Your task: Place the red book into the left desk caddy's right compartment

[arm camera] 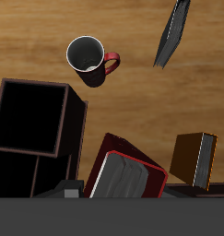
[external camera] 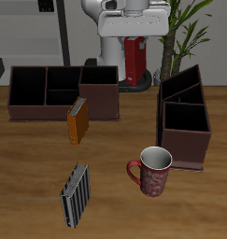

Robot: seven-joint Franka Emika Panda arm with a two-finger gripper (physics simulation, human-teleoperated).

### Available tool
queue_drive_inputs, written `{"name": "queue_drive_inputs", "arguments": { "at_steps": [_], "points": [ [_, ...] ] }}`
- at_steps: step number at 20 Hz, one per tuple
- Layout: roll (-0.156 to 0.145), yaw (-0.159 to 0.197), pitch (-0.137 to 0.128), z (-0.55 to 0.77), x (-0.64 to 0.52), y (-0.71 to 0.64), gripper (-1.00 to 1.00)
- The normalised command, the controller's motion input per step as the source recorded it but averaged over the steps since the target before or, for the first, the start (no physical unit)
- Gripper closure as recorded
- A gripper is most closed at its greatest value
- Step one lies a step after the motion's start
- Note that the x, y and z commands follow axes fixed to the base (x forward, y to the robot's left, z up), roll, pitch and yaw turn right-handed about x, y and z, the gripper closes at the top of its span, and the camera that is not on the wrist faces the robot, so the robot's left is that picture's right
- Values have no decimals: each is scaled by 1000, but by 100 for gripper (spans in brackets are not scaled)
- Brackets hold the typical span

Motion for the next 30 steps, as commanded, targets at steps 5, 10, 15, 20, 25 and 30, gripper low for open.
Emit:
{"name": "queue_drive_inputs", "arguments": {
  "at_steps": [5,10,15,20,25,30],
  "points": [
    [33,54,53,3,228,605,100],
    [17,40,32,-14,247,443,100],
    [-4,15,23,-67,260,291,100],
    [-12,15,3,-70,217,248,100],
    [11,6,12,-58,153,353,100],
    [26,22,-17,-12,5,223,100]
  ]
}}
